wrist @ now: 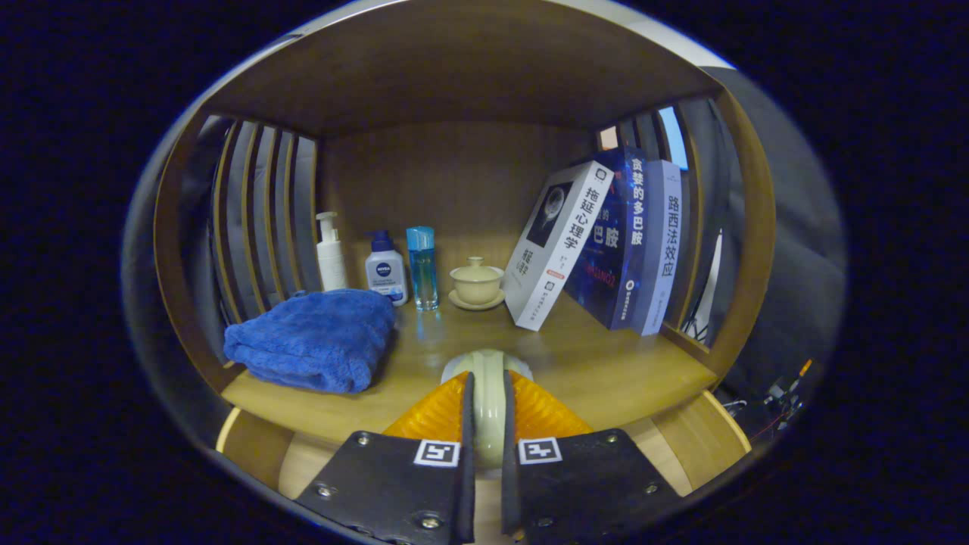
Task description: Pull open the drawer, take out the items inside it, and place them on the countertop above the cabinet.
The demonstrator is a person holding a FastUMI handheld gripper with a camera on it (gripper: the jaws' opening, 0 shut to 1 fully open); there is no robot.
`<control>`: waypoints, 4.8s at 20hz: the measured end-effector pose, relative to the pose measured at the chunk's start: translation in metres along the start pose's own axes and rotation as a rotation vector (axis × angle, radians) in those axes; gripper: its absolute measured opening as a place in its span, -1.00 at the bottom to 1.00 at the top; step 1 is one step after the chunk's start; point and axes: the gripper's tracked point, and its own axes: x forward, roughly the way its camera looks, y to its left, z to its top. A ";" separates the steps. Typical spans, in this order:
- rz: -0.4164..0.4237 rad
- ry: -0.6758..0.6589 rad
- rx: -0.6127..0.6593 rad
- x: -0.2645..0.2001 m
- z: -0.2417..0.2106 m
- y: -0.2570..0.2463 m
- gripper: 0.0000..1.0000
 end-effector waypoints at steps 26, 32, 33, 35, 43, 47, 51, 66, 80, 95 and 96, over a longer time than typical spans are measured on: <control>-0.087 -0.047 0.090 -0.005 0.008 -0.009 0.99; 0.001 -0.052 0.080 -0.094 0.002 -0.005 0.99; 0.024 -0.047 0.086 -0.110 0.003 -0.004 0.99; 0.042 -0.042 0.077 -0.147 0.002 -0.011 0.98; 0.119 -0.130 0.077 -0.290 -0.009 -0.022 0.99; 0.115 -0.146 0.044 -0.334 -0.039 -0.024 0.99; 0.127 -0.118 0.031 -0.348 -0.092 -0.020 1.00; 0.152 -0.057 -0.016 -0.331 -0.182 -0.003 1.00; 0.111 0.046 0.065 -0.272 -0.219 -0.003 1.00; 0.102 -0.042 0.018 -0.240 -0.213 -0.001 0.99; 0.106 -0.043 0.025 -0.239 -0.212 -0.001 0.99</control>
